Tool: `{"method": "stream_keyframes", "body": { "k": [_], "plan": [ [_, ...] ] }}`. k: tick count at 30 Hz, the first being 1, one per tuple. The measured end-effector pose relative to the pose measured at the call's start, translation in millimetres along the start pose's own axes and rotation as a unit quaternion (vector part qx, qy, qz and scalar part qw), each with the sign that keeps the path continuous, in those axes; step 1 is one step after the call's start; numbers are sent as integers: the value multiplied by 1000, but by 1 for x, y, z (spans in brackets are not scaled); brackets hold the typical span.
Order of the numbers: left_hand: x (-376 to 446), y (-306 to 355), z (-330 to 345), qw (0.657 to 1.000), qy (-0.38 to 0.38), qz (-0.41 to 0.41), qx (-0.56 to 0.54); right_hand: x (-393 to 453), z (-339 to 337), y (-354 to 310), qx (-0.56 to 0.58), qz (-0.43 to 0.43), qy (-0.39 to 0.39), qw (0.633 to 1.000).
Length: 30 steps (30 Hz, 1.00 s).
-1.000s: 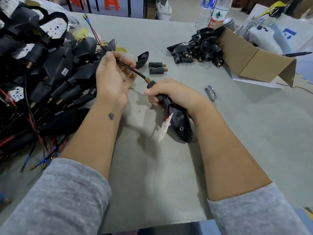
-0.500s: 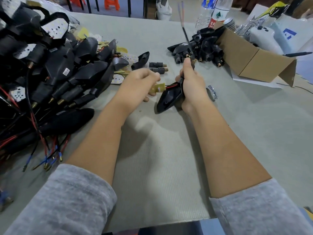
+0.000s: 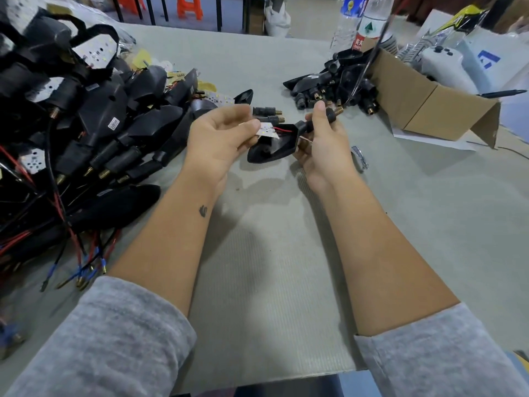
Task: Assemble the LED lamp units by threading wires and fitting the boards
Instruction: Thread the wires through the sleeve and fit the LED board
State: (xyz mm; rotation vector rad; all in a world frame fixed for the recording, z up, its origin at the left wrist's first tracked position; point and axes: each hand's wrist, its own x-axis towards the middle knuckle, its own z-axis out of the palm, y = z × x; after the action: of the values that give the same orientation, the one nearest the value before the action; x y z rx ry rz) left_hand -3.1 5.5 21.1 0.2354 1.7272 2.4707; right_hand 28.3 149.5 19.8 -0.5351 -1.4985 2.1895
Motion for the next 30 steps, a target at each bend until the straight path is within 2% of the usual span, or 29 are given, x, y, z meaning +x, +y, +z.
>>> {"method": "stream_keyframes", "body": {
  "k": [3,5,10,14,18,23,28,30],
  "plan": [
    [1,1,0,999,23,-5,-45,0,-1,-1,29,5,-21,999],
    [1,1,0,999,41,-2,-35,0,-2,0,28,1,-36,999],
    [0,-2,-1,988,63,59,130,-1,1,5,31,-11,-74,997],
    [-1,-2,-1,988,58,54,135,1,1,6,88,19,-73,993],
    [-1,-3,0,990,62,5,125,5,2,5,170,42,-48,983],
    [1,-4,4,987,52,-35,145,8,3,6,191,46,-28,980],
    [2,-6,5,988,58,-16,143,8,4,9,177,57,-40,982],
    [2,-9,4,982,57,4,181,8,3,9,199,62,-41,977]
  ]
}}
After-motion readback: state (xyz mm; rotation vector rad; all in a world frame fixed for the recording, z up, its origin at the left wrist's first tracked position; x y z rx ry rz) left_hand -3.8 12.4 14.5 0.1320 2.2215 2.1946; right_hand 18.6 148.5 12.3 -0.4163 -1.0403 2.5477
